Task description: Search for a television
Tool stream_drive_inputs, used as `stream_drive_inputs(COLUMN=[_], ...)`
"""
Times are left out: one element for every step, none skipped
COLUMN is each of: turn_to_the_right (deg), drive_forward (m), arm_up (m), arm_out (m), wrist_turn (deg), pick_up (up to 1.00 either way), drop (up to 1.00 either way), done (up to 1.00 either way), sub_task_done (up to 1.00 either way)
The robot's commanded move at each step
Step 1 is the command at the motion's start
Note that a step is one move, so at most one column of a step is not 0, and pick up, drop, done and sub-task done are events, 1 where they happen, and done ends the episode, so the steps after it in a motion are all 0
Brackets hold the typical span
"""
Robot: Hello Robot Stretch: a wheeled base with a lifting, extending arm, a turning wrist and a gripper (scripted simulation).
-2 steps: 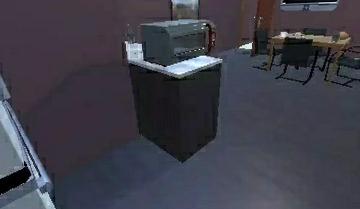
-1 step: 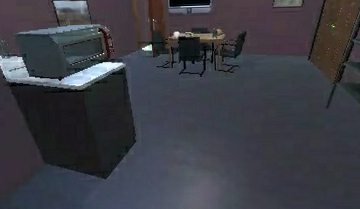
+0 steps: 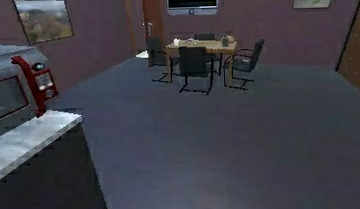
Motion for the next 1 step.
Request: stream_drive_inputs(turn_to_the_right=[3.0], drive_forward=[0.0], arm_up=[0.0], arm_out=[0.0], wrist_turn=[0.0], pick_up=[0.0], drop=[0.0], done=[0.0], sub_task_done=[0.0])
